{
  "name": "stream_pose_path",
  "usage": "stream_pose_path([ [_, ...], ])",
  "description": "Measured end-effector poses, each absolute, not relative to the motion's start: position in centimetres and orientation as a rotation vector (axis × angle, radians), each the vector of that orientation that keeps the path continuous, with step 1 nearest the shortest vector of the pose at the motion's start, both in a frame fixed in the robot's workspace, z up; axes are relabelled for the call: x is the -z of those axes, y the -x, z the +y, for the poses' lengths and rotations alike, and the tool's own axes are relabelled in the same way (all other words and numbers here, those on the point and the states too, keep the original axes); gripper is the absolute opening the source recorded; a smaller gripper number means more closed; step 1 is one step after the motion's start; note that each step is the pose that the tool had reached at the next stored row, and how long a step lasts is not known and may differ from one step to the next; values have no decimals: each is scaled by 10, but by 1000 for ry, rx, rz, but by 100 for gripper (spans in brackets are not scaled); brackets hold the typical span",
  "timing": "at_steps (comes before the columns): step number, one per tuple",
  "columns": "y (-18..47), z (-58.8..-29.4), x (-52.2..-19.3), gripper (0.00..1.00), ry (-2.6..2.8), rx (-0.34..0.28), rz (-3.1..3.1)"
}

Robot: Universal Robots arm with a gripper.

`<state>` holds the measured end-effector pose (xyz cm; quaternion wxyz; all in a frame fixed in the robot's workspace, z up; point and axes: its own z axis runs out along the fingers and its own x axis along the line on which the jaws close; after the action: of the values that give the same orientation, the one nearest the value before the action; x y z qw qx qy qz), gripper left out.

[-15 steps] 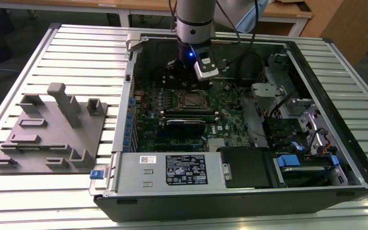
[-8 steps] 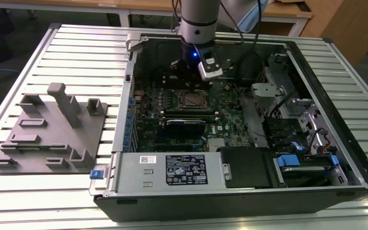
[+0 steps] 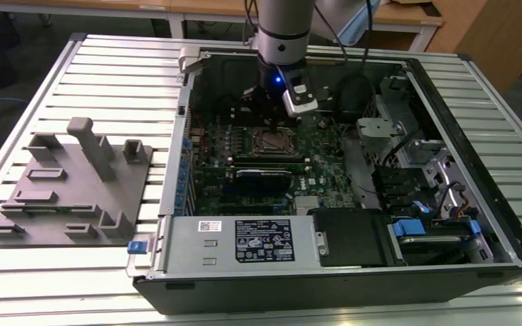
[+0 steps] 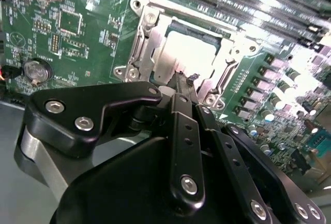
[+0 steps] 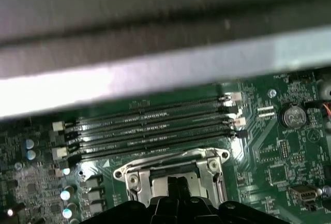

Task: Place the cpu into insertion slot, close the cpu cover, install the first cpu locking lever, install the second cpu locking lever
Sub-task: 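Install the first cpu locking lever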

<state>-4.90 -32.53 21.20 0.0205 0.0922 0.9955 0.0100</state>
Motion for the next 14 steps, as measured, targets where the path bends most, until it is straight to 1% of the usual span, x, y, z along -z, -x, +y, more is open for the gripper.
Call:
stream_pose_path([
  [6,49,-332,-212,10,-286,-31,3087],
  [14,49,-333,-216,10,-285,-31,3087],
])
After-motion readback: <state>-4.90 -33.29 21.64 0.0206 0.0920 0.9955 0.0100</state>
